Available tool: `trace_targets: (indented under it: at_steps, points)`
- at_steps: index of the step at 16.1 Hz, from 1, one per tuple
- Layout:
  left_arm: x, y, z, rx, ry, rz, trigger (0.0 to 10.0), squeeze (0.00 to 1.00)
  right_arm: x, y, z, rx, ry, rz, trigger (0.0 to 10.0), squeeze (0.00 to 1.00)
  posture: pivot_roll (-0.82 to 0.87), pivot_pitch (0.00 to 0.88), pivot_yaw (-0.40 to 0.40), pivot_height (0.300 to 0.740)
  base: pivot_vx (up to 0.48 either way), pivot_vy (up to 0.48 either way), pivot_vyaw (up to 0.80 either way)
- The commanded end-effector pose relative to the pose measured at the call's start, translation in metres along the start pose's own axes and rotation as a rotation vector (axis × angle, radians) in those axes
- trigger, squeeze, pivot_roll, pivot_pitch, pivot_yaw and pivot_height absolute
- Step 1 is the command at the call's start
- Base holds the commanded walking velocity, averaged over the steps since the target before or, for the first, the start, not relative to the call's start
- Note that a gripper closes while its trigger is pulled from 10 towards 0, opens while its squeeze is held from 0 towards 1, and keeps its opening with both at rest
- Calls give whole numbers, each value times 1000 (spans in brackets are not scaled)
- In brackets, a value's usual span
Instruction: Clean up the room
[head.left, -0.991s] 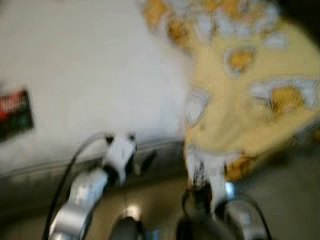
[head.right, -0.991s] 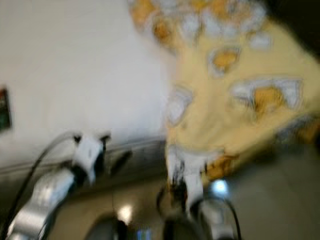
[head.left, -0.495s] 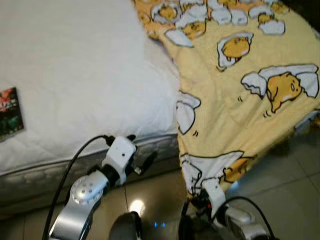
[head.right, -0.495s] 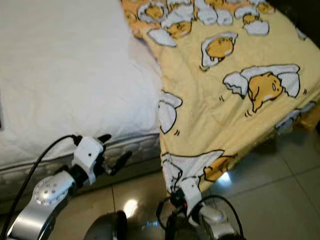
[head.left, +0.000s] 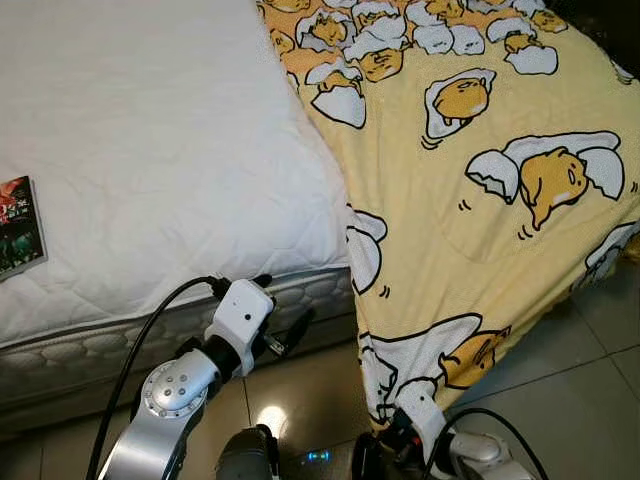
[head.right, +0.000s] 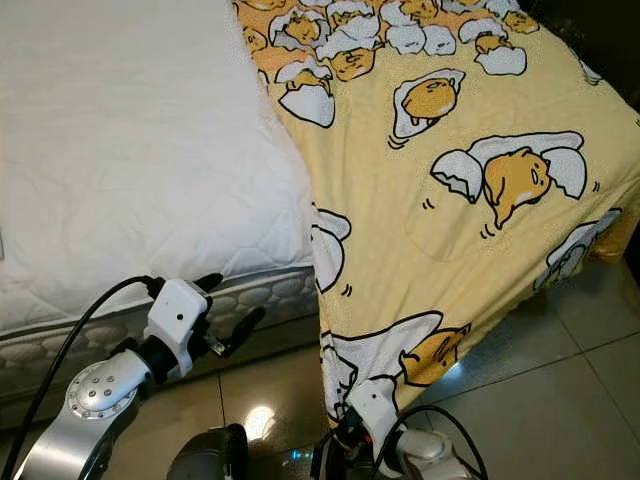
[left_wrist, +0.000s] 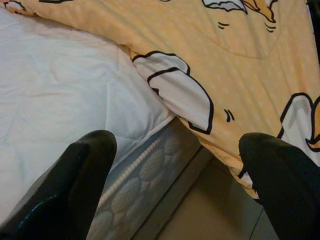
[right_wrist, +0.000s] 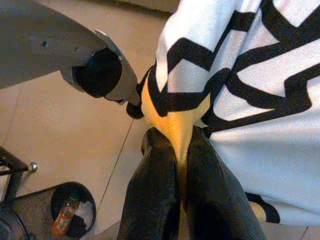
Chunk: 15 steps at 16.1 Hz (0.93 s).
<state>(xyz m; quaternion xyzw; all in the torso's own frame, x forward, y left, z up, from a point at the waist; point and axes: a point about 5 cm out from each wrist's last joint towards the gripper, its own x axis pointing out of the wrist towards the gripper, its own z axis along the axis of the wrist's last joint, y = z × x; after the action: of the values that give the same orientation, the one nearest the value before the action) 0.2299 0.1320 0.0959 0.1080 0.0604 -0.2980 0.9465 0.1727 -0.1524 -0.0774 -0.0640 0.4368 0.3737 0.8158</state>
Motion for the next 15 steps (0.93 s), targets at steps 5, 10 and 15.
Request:
trace_targets:
  at_steps: [5, 10, 15]
  points:
    - [-1, -5, 0, 20, -7, -22, 10000, 0, -2, 8, -35, 65, 137, -103, 10000, 671, 164, 193, 9, 740, 0, 0, 0]
    - [0, -4, 0, 22, -8, -28, 10000, 0, 0, 8, -35, 73, 173, -114, 10000, 1000, 168, 182, 10, 740, 0, 0, 0]
    - [2, -2, 0, 28, -6, -35, 10000, 0, -5, 4, -45, -92, 335, -110, 10000, 1000, 164, 165, 7, 740, 0, 0, 0]
